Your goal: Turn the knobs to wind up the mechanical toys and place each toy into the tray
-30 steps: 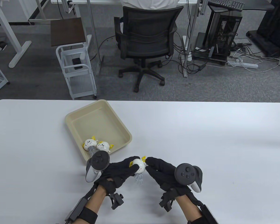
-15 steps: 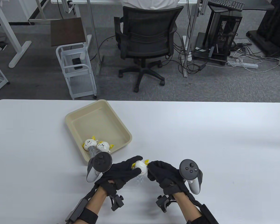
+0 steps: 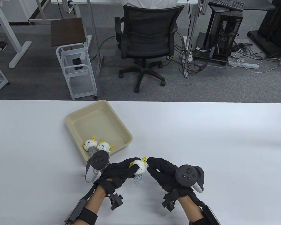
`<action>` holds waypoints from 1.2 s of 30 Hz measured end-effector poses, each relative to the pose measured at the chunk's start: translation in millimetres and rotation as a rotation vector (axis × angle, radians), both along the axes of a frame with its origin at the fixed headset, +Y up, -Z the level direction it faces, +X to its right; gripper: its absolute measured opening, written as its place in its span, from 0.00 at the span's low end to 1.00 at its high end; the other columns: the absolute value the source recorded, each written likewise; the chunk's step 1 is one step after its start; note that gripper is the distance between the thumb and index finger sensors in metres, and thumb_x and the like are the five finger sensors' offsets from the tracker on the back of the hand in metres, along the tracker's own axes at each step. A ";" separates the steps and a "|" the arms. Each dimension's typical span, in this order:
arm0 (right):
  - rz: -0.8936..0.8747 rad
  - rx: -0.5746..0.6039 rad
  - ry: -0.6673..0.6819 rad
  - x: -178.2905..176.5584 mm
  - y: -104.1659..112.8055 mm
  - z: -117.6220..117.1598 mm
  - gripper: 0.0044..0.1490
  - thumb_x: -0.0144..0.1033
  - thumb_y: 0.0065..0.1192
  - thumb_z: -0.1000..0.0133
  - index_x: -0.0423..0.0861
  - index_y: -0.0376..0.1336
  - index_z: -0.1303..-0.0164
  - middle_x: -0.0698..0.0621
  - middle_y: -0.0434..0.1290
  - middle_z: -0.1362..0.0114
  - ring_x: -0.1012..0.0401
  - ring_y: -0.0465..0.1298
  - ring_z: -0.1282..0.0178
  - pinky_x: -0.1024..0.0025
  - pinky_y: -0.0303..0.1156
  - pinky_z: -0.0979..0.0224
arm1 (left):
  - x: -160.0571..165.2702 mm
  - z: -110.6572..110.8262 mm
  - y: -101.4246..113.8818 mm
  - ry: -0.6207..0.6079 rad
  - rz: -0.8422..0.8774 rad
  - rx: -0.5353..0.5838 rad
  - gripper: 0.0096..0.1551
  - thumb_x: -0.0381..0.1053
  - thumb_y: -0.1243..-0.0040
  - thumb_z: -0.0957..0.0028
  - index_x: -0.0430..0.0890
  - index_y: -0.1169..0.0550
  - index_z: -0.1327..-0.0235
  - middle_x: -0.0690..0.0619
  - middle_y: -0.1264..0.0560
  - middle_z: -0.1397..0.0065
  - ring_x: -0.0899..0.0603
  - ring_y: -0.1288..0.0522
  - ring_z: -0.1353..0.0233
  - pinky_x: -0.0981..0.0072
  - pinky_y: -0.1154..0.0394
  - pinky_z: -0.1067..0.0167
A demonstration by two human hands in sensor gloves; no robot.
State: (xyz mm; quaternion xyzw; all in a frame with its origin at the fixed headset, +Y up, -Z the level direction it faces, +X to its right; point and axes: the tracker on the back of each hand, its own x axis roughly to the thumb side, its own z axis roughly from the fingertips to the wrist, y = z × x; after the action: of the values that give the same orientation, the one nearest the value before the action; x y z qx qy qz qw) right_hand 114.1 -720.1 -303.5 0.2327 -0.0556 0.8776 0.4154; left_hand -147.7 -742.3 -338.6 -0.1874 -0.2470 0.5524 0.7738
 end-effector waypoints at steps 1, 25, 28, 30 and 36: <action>-0.006 -0.006 0.001 -0.9 -1.2 0.1 0.28 0.44 0.67 0.31 0.43 0.65 0.26 0.42 0.74 0.29 0.46 0.77 0.35 0.55 0.75 0.30 | 0.4 0.4 0.2 0.002 -0.001 -0.001 0.48 0.67 0.47 0.41 0.31 0.31 0.24 0.45 0.19 0.36 0.37 0.21 0.42 0.39 0.25 0.40; -0.020 0.002 -0.040 7.5 4.7 -2.2 0.29 0.45 0.65 0.31 0.42 0.64 0.24 0.40 0.73 0.28 0.44 0.75 0.33 0.52 0.73 0.29 | -3.5 -2.4 -2.7 0.036 -0.027 0.002 0.48 0.67 0.48 0.41 0.31 0.31 0.24 0.45 0.19 0.36 0.37 0.21 0.41 0.39 0.25 0.40; 0.041 0.029 -0.016 1.6 4.2 0.0 0.29 0.45 0.67 0.32 0.44 0.64 0.24 0.41 0.72 0.27 0.44 0.75 0.33 0.52 0.73 0.28 | -3.0 -2.1 -2.2 0.031 -0.021 -0.002 0.48 0.67 0.48 0.41 0.30 0.30 0.24 0.45 0.19 0.37 0.37 0.21 0.42 0.40 0.25 0.41; 0.056 0.036 -0.016 -1.5 2.6 1.2 0.29 0.44 0.68 0.32 0.44 0.65 0.25 0.42 0.73 0.28 0.45 0.76 0.33 0.52 0.74 0.29 | -2.5 -2.5 -2.7 0.018 -0.010 -0.004 0.48 0.67 0.48 0.41 0.30 0.30 0.25 0.45 0.18 0.37 0.37 0.20 0.43 0.40 0.24 0.41; -0.056 -0.052 -0.025 -2.0 -4.8 0.1 0.26 0.44 0.66 0.32 0.39 0.68 0.31 0.43 0.78 0.34 0.47 0.79 0.39 0.56 0.76 0.33 | -1.6 -1.2 -2.2 -0.011 0.002 0.001 0.47 0.66 0.47 0.41 0.32 0.32 0.22 0.45 0.20 0.34 0.36 0.22 0.40 0.39 0.26 0.39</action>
State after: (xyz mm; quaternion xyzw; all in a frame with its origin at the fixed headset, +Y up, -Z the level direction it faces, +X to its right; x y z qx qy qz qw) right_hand 112.1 -724.9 -303.5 0.2092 -0.0445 0.8695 0.4452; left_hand -149.3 -744.5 -339.9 -0.1899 -0.2517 0.5522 0.7718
